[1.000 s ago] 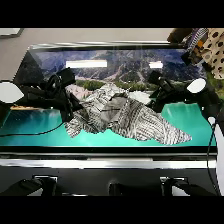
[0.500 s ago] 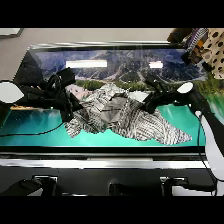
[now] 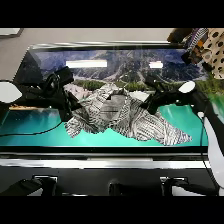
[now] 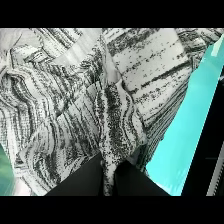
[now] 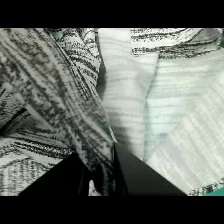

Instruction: Fold the clothes and pants, and hang the long-sleeved shirts on hangers.

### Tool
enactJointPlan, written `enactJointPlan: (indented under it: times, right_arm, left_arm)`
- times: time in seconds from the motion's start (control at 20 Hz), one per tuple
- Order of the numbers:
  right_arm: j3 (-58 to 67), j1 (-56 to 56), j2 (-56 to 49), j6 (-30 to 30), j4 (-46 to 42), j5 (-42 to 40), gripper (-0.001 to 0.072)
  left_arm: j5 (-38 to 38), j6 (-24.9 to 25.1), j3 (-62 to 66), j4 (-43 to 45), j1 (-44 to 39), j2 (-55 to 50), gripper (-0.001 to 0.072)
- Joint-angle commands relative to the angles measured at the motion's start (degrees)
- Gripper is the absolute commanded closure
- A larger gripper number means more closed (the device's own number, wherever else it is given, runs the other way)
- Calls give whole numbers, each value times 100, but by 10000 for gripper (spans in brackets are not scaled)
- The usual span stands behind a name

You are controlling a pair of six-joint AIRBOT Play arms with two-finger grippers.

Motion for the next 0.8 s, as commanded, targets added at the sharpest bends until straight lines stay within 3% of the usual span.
enactJointPlan:
  times: [0.0,0.1,0.25,0.45,0.55,0.65,0.75]
  right_arm:
    - [7,7,835,415,-857,466,690]
    - [7,7,1408,802,-1349,761,691]
    - [7,7,2194,1499,-1934,1204,691]
    - [7,7,3187,2555,-2730,1137,689]
    - [7,7,3635,3036,-3023,1139,689]
    - [7,7,4024,3891,-3434,1163,687]
    - [7,7,4395,4852,-4068,1283,686]
  left_arm:
    - [168,-225,-4,4,0,-4,447]
    - [680,-1082,-4,9,0,-2,110]
    - [1480,-2264,-4,116,13,-2,24]
    - [2109,-3296,-2,669,96,0,23]
    - [2258,-4312,-2,745,319,2,23]
    - [2223,-5580,-4,741,566,39,24]
    - [2144,-6015,-2,741,656,87,25]
